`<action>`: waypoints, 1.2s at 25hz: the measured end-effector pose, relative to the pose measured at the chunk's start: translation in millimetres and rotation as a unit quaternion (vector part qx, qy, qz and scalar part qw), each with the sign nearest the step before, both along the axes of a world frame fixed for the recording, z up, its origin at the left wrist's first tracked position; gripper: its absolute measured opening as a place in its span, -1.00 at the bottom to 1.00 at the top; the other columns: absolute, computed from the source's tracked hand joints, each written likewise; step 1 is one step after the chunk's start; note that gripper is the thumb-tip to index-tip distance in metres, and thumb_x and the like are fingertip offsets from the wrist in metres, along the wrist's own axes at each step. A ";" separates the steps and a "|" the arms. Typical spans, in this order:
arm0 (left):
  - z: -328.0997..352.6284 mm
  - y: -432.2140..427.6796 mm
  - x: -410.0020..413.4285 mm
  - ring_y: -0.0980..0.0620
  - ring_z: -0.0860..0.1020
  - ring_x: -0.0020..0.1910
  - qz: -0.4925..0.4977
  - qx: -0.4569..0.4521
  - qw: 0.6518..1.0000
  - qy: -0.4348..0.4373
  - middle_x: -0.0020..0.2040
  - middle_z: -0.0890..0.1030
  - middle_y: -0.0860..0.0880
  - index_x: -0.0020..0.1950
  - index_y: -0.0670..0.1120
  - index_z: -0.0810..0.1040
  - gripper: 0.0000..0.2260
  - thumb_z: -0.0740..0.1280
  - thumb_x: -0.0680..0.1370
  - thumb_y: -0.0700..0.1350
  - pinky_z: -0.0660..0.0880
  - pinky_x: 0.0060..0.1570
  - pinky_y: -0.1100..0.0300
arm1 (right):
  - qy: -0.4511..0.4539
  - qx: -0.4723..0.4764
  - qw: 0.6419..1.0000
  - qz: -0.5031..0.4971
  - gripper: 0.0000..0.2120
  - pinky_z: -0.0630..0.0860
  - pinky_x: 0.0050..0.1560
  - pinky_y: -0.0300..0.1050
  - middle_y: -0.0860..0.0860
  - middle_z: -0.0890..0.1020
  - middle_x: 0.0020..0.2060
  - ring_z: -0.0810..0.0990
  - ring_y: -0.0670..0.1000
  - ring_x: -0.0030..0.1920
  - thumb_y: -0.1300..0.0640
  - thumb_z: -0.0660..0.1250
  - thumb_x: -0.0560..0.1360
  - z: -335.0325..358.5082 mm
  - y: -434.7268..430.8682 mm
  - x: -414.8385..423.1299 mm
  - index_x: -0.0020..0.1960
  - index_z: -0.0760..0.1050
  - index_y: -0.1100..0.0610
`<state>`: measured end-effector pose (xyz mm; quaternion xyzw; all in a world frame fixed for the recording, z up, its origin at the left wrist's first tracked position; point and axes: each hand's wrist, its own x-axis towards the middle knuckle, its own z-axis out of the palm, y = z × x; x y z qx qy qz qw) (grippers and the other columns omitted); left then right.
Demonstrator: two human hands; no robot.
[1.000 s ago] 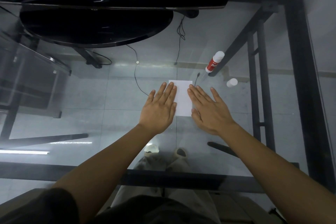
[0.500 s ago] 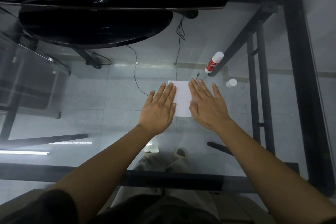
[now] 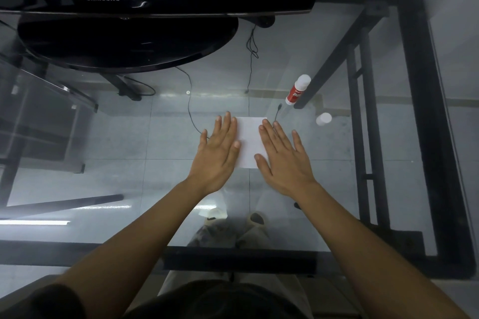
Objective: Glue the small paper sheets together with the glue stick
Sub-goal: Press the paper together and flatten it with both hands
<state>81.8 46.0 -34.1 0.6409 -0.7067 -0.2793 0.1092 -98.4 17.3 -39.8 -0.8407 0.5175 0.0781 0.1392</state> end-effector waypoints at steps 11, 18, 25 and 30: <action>-4.1 -37.8 29.0 0.11 -0.31 0.42 -0.194 -0.039 0.959 -0.201 0.51 -0.15 0.03 0.47 0.00 -0.25 -0.51 -0.30 0.57 0.14 -0.35 0.36 0.07 | -0.021 -0.003 1.000 -0.001 -0.39 -0.29 0.39 -0.02 0.01 -0.11 0.51 -0.20 0.01 0.48 -0.17 -0.14 0.55 -3.7 0.1 -1.1 0.47 -0.24 0.08; -6.6 -16.8 2.4 -0.04 -0.15 0.49 -0.072 -0.021 0.974 -0.216 0.54 -0.09 -0.10 0.48 -0.13 -0.19 -0.46 -0.21 0.59 0.12 -0.23 0.38 0.04 | -0.024 -0.015 1.000 -0.009 -0.40 -0.33 0.38 -0.04 0.02 -0.09 0.51 -0.27 -0.04 0.44 -0.16 -0.12 0.56 -6.1 1.4 0.6 0.48 -0.23 0.08; -12.6 3.4 -7.8 0.00 -0.28 0.44 -0.015 0.003 0.979 -0.203 0.50 -0.21 -0.06 0.47 -0.10 -0.26 -0.45 -0.29 0.55 0.14 -0.23 0.37 0.05 | -0.012 -0.029 0.999 -0.009 -0.38 -0.33 0.37 -0.02 0.04 -0.11 0.51 -0.32 -0.03 0.41 -0.18 -0.15 0.55 -6.7 1.7 1.8 0.47 -0.24 0.10; -13.7 4.2 -6.1 0.03 -0.35 0.41 -0.009 0.010 0.987 -0.158 0.45 -0.30 -0.01 0.45 -0.09 -0.30 -0.46 -0.26 0.56 0.14 -0.26 0.38 0.05 | -0.021 -0.020 0.999 -0.016 -0.40 -0.32 0.38 -0.04 0.04 -0.17 0.49 -0.33 -0.04 0.41 -0.15 -0.18 0.56 -5.4 2.5 1.3 0.45 -0.31 0.12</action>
